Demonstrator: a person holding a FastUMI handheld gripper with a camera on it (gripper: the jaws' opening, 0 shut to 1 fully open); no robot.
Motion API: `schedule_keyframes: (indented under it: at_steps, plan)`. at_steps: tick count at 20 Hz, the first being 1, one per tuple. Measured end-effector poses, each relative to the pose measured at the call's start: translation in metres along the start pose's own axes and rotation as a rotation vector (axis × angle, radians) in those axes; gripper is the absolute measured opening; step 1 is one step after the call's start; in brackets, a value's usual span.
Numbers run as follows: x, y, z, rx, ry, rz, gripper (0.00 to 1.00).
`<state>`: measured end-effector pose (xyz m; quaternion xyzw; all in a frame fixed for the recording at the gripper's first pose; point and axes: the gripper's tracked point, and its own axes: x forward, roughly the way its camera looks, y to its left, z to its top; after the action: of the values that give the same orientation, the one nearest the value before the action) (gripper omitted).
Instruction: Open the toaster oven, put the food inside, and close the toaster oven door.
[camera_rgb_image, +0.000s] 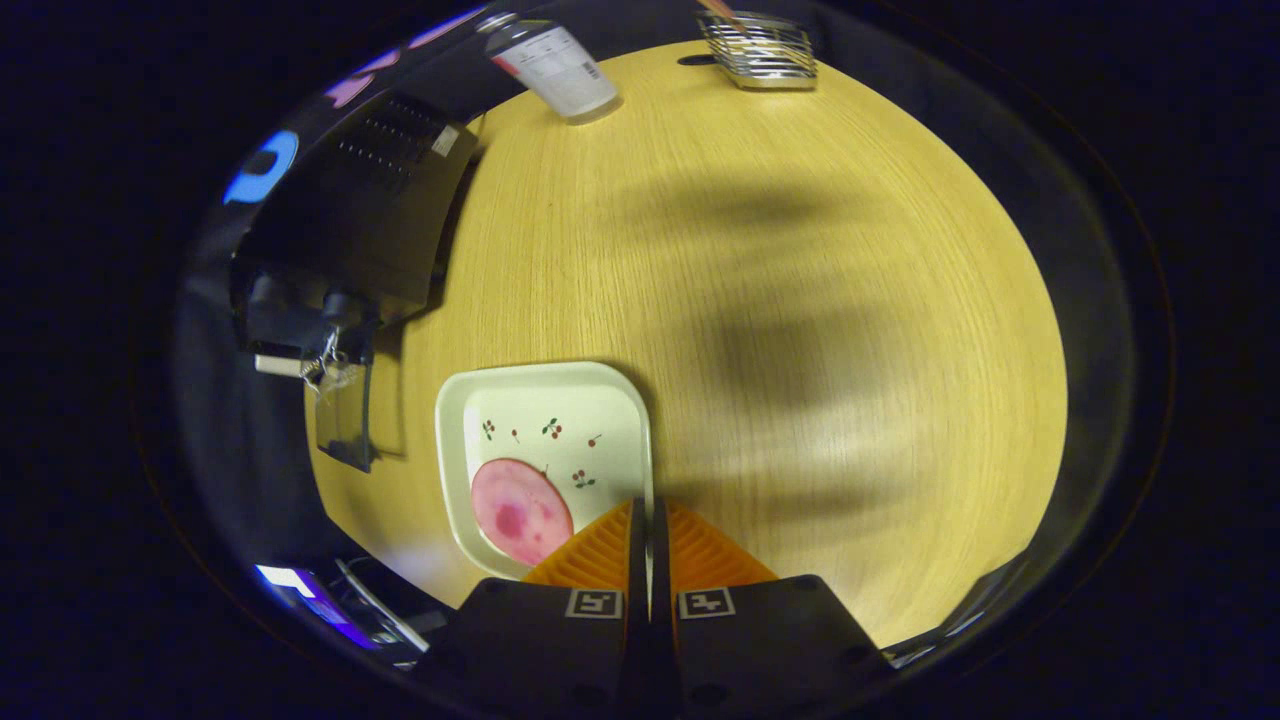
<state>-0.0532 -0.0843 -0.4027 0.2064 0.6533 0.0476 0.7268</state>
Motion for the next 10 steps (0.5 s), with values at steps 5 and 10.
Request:
schedule_keyframes:
  at_steps: [5, 10]
  plan:
    - [-0.010, 0.004, 0.004, 0.101, -0.100, 0.154, 0.06]
    - [-0.029, 0.030, 0.000, 0.143, -0.185, 0.246, 0.06]
